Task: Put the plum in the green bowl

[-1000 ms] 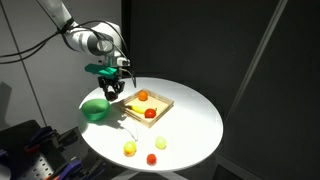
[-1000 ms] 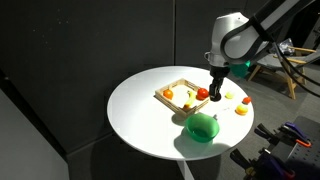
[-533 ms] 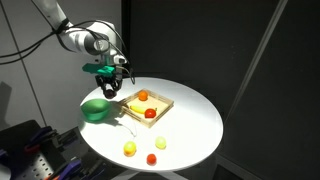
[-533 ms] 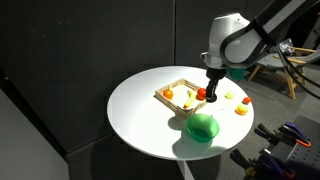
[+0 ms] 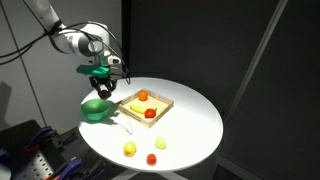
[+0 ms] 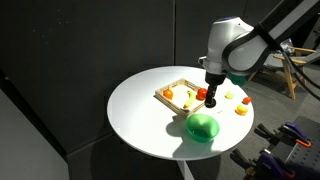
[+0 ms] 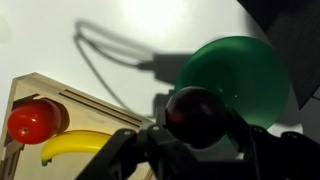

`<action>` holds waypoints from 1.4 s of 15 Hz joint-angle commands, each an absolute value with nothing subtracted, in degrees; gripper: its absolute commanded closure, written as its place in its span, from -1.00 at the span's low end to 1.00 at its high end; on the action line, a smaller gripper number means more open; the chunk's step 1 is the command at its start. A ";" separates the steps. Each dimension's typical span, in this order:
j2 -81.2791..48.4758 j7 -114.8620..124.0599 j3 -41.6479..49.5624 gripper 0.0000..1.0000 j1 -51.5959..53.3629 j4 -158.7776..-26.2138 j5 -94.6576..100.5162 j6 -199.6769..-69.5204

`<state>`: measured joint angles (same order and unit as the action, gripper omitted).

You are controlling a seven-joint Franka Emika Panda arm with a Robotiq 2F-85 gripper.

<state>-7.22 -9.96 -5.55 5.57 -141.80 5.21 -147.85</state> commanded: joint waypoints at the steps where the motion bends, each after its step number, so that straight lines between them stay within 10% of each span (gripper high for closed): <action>1: -4.81 -9.47 -6.56 0.30 6.02 -144.23 4.60 -148.27; 21: -8.89 -10.67 -9.04 0.30 6.68 -144.76 2.82 -152.46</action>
<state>-8.36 -9.99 -8.99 6.60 -144.23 3.16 -150.74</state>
